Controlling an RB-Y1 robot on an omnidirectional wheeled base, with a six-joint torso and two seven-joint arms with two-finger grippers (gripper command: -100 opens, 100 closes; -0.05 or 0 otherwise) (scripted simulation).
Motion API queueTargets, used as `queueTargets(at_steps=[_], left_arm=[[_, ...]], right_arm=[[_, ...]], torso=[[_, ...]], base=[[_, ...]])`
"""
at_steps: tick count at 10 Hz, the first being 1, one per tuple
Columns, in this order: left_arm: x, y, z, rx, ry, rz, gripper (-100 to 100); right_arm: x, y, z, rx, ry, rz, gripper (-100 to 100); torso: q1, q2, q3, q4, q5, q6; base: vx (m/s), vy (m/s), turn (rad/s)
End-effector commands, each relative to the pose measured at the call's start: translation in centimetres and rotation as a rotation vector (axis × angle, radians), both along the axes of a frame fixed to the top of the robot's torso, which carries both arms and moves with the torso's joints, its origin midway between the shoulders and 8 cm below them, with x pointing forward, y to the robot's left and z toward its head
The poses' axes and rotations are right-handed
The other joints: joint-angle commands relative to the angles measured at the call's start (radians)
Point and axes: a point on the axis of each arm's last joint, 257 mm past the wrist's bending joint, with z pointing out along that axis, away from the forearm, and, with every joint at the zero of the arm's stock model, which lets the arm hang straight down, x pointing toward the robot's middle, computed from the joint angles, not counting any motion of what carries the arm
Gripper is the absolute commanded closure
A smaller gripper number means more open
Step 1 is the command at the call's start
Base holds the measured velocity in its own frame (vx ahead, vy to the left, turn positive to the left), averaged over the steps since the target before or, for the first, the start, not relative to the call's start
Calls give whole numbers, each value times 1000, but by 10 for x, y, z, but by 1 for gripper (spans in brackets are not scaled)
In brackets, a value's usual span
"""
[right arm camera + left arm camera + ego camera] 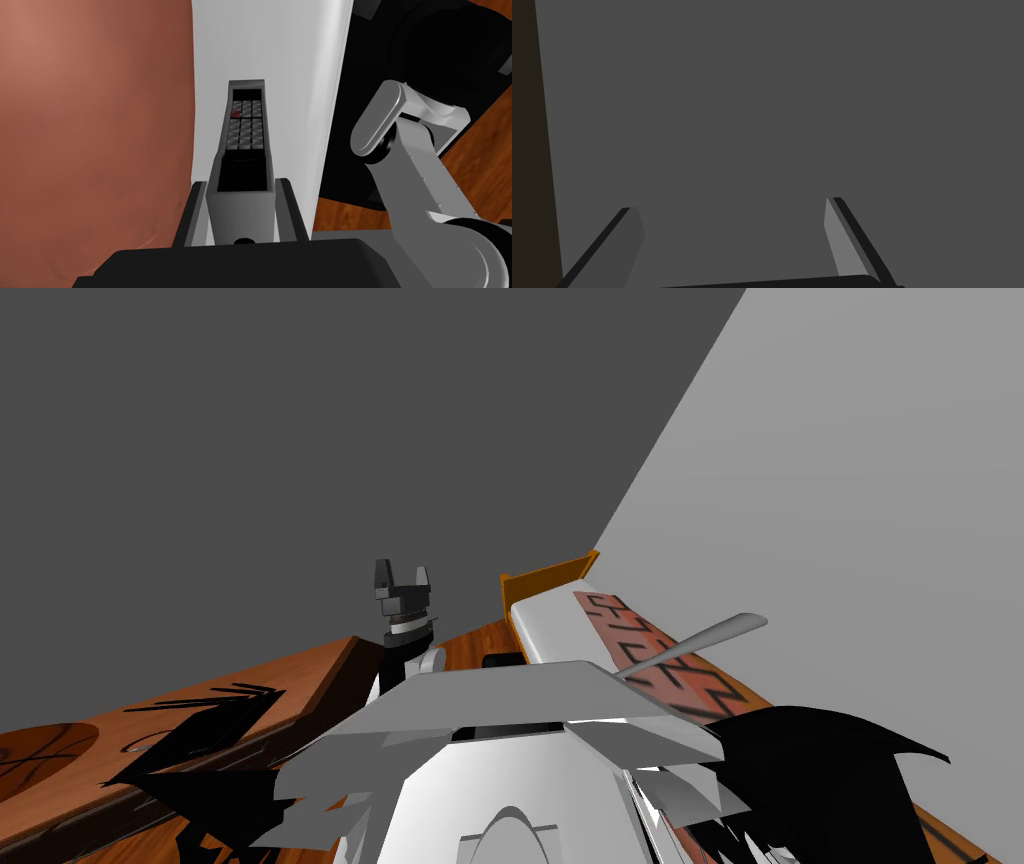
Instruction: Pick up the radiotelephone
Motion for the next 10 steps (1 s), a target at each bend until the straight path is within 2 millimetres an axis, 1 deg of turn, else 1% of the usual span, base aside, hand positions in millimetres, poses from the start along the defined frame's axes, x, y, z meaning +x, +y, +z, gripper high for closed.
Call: queueTargets(at_steps=[1,3,4,5,8,9,10], left_arm=[[0,0,0,0,0,0,0],[0,0,0,0,0,0,0],[0,0,0,0,0,0,0],[0,0,0,0,0,0,0],[0,0,0,0,0,0,0],[0,0,0,0,0,0,0],[0,0,0,0,0,0,0]], right_arm=[[0,0,0,0,0,0,100],[0,0,0,0,0,0,100],[0,0,0,0,0,0,0],[-2,-11,9,-8,3,8,100],[-5,-24,24,-11,6,23,100],[-5,-23,21,-12,6,20,100],[-5,-23,21,-11,5,20,0]], torso=[[0,0,0,0,0,0],[0,0,0,0,0,0],[0,0,0,0,0,0],[0,0,0,0,0,0],[5,-3,-2,-1,2,0],[4,-3,-2,-1,2,0],[2,-2,-1,-1,1,0]], base=[[0,0,0],[0,0,0],[0,0,0],[33,33,-91],[43,57,-73],[14,18,-10],[0,0,0]])
